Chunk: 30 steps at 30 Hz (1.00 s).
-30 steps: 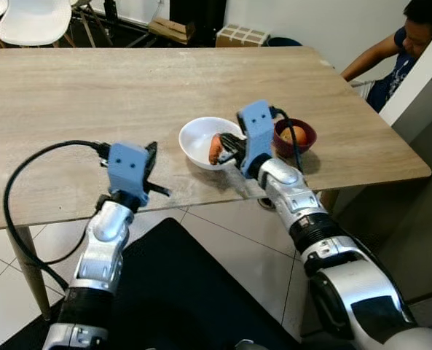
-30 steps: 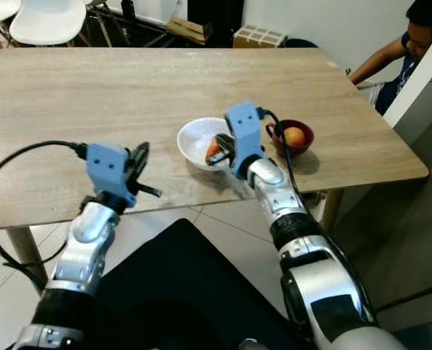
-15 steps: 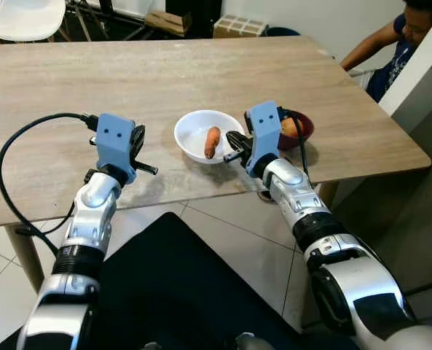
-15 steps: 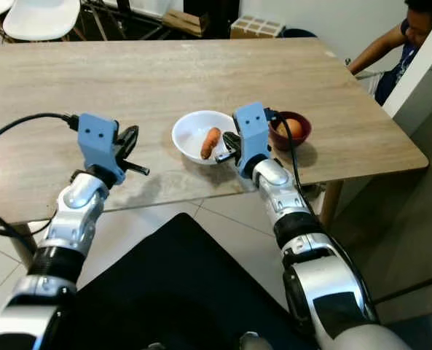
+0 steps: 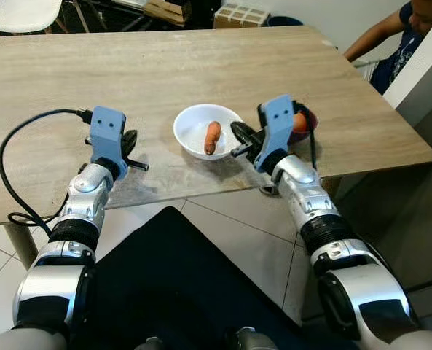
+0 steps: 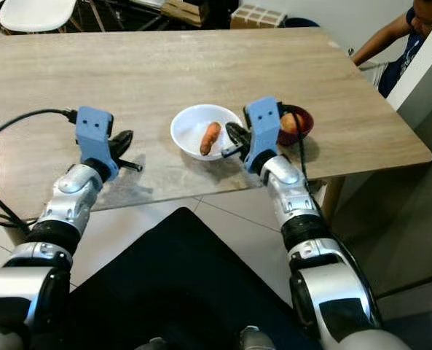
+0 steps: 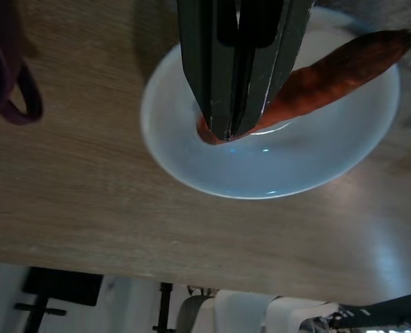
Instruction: Restocking fridge
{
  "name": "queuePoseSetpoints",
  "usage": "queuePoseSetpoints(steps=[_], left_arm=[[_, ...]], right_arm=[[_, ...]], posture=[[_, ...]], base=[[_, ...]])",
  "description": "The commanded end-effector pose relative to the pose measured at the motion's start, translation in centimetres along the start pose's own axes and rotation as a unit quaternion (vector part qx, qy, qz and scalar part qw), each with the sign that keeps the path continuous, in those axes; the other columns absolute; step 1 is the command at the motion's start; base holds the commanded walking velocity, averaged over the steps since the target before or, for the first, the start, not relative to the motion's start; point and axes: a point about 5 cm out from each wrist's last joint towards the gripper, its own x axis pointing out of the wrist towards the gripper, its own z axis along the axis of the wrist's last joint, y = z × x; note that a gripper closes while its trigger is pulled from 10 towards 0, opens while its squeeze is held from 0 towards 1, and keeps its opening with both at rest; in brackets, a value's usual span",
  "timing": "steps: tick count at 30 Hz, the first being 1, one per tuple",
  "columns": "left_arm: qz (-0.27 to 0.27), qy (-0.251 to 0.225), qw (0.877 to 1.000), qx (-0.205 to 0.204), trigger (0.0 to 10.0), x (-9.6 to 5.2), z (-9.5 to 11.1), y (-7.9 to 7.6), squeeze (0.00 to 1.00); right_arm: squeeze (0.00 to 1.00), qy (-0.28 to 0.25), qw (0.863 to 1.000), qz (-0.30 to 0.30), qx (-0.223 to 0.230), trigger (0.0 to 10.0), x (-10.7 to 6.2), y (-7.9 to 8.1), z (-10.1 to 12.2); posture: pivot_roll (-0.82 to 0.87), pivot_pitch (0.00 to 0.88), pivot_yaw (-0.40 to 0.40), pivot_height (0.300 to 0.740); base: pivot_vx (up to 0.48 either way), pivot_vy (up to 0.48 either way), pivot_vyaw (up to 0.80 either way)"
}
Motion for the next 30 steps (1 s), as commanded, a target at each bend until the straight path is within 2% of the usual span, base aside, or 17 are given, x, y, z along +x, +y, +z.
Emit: queuePoseSetpoints(steps=[1,4,5,9,10,13,15,16,17,18,20,22,23,25,26,28,30], left_arm=[[-0.057,-0.009,0.998,-0.009,10.0,0.4,-0.1,-1.5,0.00],[-0.151,-0.026,0.988,-0.007,10.0,0.6,0.3,-3.4,0.00],[-0.151,-0.026,0.988,-0.007,10.0,0.6,0.3,-3.4,0.00],[-0.236,-0.051,0.970,-0.010,10.0,0.4,0.7,-5.2,0.00],[-0.236,-0.051,0.970,-0.010,10.0,0.4,0.7,-5.2,0.00],[-0.317,-0.056,0.946,-0.018,10.0,-0.1,0.5,-7.3,0.00],[-0.333,-0.056,0.941,-0.018,10.0,-0.3,0.4,-7.8,0.00],[-0.420,-0.044,0.906,-0.011,10.0,-1.9,-0.4,-10.8,0.00],[-0.420,-0.044,0.906,-0.011,10.0,-1.9,-0.4,-10.8,0.00],[-0.459,-0.042,0.888,-0.007,10.0,-2.8,-0.7,-12.6,0.00],[-0.447,-0.050,0.893,0.002,10.0,-2.8,-0.8,-13.1,0.00],[-0.423,-0.045,0.905,0.020,10.0,-2.6,-1.2,-13.2,0.00],[-0.417,-0.039,0.907,0.033,10.0,-2.7,-1.5,-13.1,0.00],[-0.383,-0.018,0.921,0.067,10.0,-2.8,-2.4,-12.6,0.00],[-0.383,-0.018,0.921,0.067,10.0,-2.8,-2.4,-12.6,0.00],[-0.341,-0.012,0.936,0.085,10.0,-2.9,-2.8,-11.9,0.00],[-0.275,-0.019,0.959,0.059,10.0,-3.0,-2.9,-10.7,0.00]], right_arm=[[0.00,-0.009,1.000,-0.001,0.008,10.0,-0.4,-0.3,0.0],[0.00,-0.016,1.000,-0.001,0.011,10.0,-0.5,-0.4,0.2],[0.00,-0.016,1.000,-0.001,0.011,10.0,-0.5,-0.4,0.2],[0.00,-0.022,1.000,-0.002,0.019,10.0,-0.6,-0.5,0.2],[0.00,-0.022,1.000,-0.002,0.019,10.0,-0.6,-0.5,0.2],[0.00,-0.025,0.999,0.003,0.021,10.0,-0.7,-0.5,0.3],[0.00,-0.026,0.999,0.004,0.021,10.0,-0.7,-0.4,0.3],[0.00,-0.031,0.999,0.006,0.024,10.0,-0.6,-0.4,0.4],[0.00,-0.031,0.999,0.006,0.024,10.0,-0.6,-0.4,0.4],[0.00,-0.036,0.999,0.009,0.028,10.0,-0.6,-0.4,0.6],[0.00,-0.039,0.998,0.020,0.037,10.0,-0.5,-0.1,0.6],[0.00,-0.036,0.998,0.024,0.035,10.0,-0.4,0.1,0.5],[0.00,-0.030,0.999,0.028,0.032,10.0,-0.3,0.3,0.3],[0.00,-0.014,0.999,0.042,0.016,10.0,-0.1,0.9,0.0],[0.00,-0.014,0.999,0.042,0.016,10.0,-0.1,0.9,0.0],[0.00,-0.008,0.998,0.057,0.015,10.0,0.1,1.4,-0.1],[0.01,-0.003,0.996,0.091,0.012,10.0,0.3,2.3,-0.2]], posture=[[-0.11,0.208,-0.036,0.740],[-0.11,0.207,-0.035,0.740],[-0.11,0.207,-0.035,0.740],[-0.10,0.207,-0.036,0.740],[-0.10,0.207,-0.036,0.740],[-0.09,0.206,-0.034,0.740],[-0.09,0.206,-0.034,0.740],[-0.09,0.204,-0.034,0.740],[-0.09,0.204,-0.034,0.740],[-0.09,0.205,-0.034,0.740],[-0.09,0.205,-0.036,0.740],[-0.09,0.206,-0.035,0.740],[-0.09,0.206,-0.035,0.740],[-0.08,0.208,-0.033,0.740],[-0.08,0.208,-0.033,0.740],[-0.08,0.208,-0.034,0.740],[-0.08,0.207,-0.041,0.740]], base=[[0.000,0.000,0.00],[0.000,0.000,0.00],[0.000,0.000,0.00],[0.000,0.000,0.00],[0.000,0.000,0.00],[0.000,0.000,0.00],[0.000,0.000,0.00],[0.000,0.000,0.00],[0.000,0.000,0.00],[0.000,0.000,0.00],[0.000,0.000,0.00],[0.000,0.000,0.00],[0.000,0.000,0.00],[0.000,0.000,0.00],[0.000,0.000,0.00],[0.000,0.000,0.00],[0.000,0.000,0.00]])
